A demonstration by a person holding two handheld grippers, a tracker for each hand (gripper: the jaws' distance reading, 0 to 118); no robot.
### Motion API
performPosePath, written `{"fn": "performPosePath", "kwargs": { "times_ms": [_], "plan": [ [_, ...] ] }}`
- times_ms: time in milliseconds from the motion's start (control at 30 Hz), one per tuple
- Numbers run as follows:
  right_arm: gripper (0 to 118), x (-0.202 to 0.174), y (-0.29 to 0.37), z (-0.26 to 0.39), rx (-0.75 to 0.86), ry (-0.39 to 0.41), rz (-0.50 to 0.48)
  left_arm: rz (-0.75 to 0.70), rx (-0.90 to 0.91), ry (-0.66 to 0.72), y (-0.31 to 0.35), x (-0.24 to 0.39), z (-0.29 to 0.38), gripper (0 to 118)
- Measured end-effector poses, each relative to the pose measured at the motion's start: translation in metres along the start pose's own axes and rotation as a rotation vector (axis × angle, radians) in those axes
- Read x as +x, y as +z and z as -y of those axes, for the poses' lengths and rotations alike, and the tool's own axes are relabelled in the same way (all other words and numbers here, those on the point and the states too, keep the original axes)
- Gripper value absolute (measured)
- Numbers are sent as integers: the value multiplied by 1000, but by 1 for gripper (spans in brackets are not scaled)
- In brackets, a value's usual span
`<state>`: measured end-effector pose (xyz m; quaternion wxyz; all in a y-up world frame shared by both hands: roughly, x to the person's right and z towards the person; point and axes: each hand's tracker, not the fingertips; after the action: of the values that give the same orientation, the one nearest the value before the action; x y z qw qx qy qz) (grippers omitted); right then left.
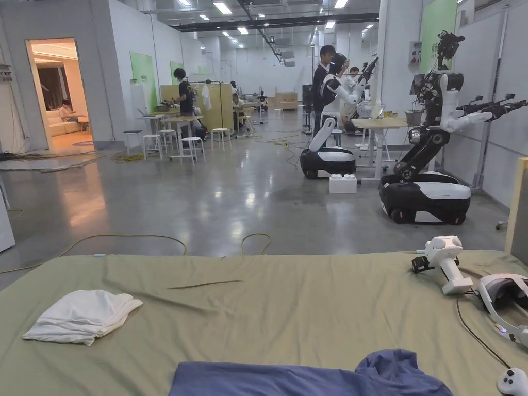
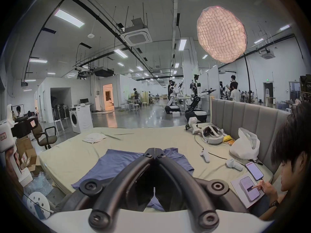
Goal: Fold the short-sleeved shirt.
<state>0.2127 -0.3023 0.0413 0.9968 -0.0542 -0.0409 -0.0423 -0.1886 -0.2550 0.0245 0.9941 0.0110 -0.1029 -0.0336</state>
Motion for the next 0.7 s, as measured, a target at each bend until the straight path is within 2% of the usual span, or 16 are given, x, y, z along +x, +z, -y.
{"fn": "performPosePath", "kwargs": {
  "times_ms": [133,233,267,333,367,533,667,700],
  "plan": [
    [0,-1,-3,1,6,-6,-7,-4,-34,28,-11,-12,4,0],
    [0,-1,-5,7,-13,-9,-21,18,-195,34,-45,-32,20,0],
    [0,-1,-5,10,-31,-11,-30,16,-232,35,-55,-38,32,3],
    [0,0,-6,19,-65,-20,-37,68,-358,78,-88,-63,70,52],
    [0,0,-7,22,-89,-29,-42,89,-454,101,-107,-75,89,71],
    [0,2,-5,39,-172,-32,-14,46,-775,110,-167,-105,197,72],
    [0,9,-6,47,-224,-57,7,81,-924,191,-194,-114,243,71],
    [0,10,-5,48,-231,-61,15,90,-955,204,-200,-114,249,65]
  ]
}}
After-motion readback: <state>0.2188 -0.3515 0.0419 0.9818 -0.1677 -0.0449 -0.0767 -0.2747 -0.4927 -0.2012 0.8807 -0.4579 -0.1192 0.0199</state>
